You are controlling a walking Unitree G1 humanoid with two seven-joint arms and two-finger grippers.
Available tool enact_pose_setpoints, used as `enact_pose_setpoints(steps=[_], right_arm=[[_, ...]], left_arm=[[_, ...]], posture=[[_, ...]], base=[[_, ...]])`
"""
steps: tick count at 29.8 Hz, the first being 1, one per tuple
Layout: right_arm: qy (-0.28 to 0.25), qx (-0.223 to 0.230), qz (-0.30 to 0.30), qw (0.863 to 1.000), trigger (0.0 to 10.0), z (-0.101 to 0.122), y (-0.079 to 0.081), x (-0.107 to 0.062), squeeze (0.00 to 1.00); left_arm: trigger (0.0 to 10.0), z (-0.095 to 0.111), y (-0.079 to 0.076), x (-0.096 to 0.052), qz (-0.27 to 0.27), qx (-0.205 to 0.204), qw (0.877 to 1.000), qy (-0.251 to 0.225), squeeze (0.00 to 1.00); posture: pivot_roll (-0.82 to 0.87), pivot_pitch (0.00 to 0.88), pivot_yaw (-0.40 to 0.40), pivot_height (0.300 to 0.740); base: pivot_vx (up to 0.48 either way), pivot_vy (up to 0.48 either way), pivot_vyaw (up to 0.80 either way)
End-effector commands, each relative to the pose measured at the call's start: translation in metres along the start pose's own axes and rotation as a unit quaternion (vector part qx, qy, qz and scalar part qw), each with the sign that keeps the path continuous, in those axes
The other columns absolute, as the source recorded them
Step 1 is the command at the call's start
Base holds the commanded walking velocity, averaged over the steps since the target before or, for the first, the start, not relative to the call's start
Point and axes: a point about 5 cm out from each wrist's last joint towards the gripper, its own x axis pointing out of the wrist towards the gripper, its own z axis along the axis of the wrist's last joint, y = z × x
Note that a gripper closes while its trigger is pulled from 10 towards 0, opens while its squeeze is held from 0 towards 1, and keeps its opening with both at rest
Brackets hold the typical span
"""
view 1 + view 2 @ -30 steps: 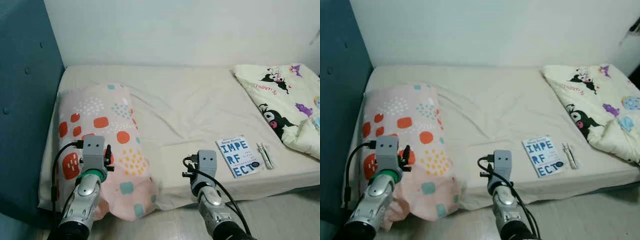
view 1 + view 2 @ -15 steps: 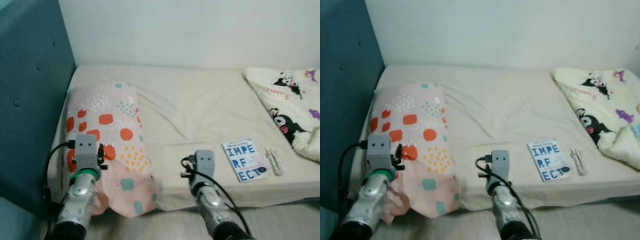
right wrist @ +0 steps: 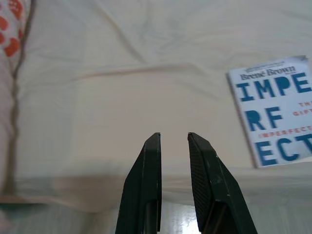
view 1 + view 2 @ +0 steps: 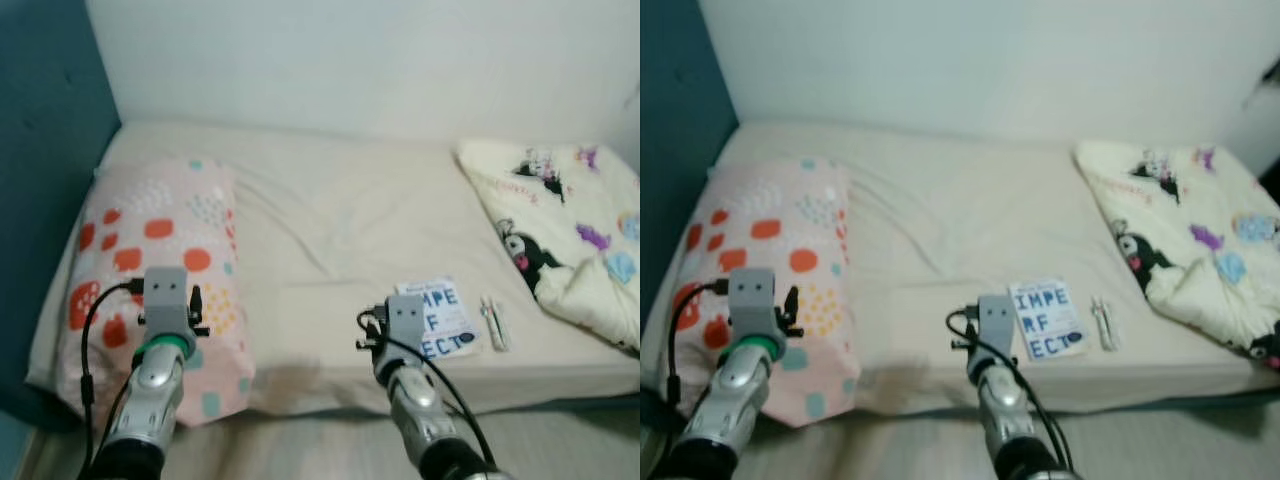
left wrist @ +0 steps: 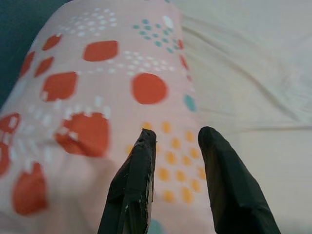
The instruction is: Clean up the room
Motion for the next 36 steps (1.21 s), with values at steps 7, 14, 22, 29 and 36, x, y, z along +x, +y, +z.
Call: enact_pose_setpoints(steps=[7,14,22,29,36], right_arm=[[0.012,0.0,-0.009,1.0,10.0,-0.006,-0.005,-0.002,0.0],[0.012,0.001,-0.009,1.0,10.0,-0.006,-0.005,-0.002,0.0],[0.012,0.002,-0.008,1.0,10.0,-0.005,-0.004,-0.001,0.0],[0.011,0.003,-0.011,1.0,10.0,-0.004,-0.005,-0.001,0.0],[0.011,0.006,-0.011,1.0,10.0,-0.004,-0.003,-0.001,0.0]], left_arm=[[10.0,-0.007,-0.003,-0.002,-0.006,0.002,1.0,0.012,0.0],[10.0,-0.006,-0.002,-0.001,-0.006,0.004,1.0,0.011,0.0],[10.0,-0.008,0.002,0.0,0.007,-0.023,0.999,0.028,0.0],[10.0,-0.006,0.004,0.001,0.003,-0.035,0.999,0.027,0.0],[10.0,-0.004,0.007,0.002,0.004,-0.015,1.0,0.023,0.0]], posture=[[0.07,0.0,-0.016,0.74],[0.07,0.0,-0.015,0.74],[0.07,0.0,-0.013,0.74],[0.07,0.0,-0.011,0.74],[0.07,0.0,-0.006,0.74]], base=[[0.0,-0.48,0.0],[0.0,-0.48,0.0],[0.0,-0.301,0.0],[0.0,0.462,0.0],[0.0,0.411,0.0]])
